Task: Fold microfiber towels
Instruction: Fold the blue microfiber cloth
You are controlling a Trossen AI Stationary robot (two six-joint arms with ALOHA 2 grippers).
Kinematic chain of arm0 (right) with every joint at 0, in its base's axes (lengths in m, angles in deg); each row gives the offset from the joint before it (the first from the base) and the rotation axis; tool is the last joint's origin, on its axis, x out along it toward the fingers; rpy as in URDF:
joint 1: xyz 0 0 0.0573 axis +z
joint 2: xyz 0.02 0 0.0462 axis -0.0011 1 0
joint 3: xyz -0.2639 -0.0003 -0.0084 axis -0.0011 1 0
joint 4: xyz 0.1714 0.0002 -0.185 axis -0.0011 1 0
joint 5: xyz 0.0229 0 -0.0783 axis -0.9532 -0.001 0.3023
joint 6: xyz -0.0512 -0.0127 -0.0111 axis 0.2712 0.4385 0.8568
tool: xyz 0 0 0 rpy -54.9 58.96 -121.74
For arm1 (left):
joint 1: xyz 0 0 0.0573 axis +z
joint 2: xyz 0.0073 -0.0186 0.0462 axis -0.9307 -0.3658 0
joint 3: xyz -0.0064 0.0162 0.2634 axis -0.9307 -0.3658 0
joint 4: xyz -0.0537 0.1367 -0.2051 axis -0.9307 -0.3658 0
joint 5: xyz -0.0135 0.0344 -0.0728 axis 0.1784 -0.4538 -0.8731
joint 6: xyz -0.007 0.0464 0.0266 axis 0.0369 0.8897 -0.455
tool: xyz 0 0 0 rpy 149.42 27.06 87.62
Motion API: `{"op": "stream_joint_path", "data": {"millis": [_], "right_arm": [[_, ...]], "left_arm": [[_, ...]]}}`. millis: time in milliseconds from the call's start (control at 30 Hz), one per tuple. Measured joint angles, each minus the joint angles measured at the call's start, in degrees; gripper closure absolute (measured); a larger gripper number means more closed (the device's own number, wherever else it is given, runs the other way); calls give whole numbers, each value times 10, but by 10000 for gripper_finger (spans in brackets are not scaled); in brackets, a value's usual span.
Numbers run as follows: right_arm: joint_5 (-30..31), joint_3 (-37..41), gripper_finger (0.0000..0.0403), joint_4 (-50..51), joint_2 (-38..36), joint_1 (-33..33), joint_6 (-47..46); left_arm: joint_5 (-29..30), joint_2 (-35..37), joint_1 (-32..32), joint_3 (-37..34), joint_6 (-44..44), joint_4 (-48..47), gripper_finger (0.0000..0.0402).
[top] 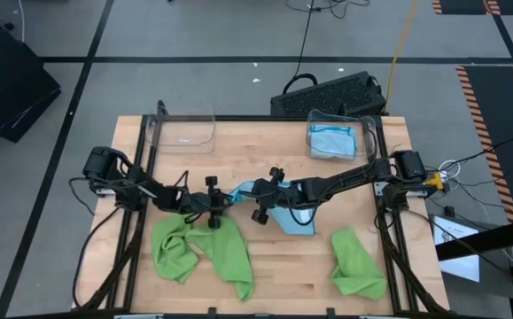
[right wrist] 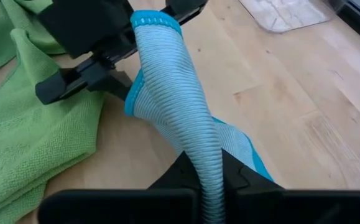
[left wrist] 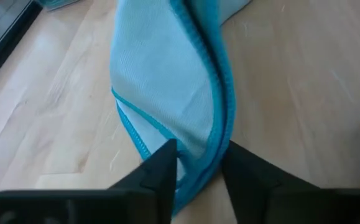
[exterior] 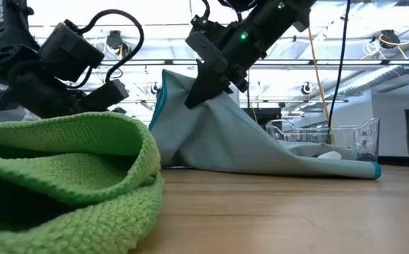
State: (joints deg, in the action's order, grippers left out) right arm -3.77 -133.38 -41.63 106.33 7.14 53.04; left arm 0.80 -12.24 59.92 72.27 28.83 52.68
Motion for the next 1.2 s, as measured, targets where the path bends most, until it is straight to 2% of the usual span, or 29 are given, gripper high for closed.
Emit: {"op": "stream_joint_path", "data": {"millis": [233,400,567,733,900,1033,1200], "right_arm": [[-5,0,401,7,-1,7,3],[-14,0,401,36,-19,11,24],[-15,0,401,47,-37,20,59],[-35,0,401,49,-41,30,75],[-55,0,401,44,-42,42,69],[-4,0,401,38,-42,42,78],[84,0,401,32,-56,37,120]], "left_arm": [[17,0,11,1,-29,-28,390],[31,28,-1,-1,-18,-43,392],[59,106,-34,-3,-17,-78,395],[84,204,-93,-3,-54,-157,396],[87,279,-160,-1,-67,-172,397],[130,306,-187,16,-41,-164,397],[195,316,-190,32,25,-126,397]]}}
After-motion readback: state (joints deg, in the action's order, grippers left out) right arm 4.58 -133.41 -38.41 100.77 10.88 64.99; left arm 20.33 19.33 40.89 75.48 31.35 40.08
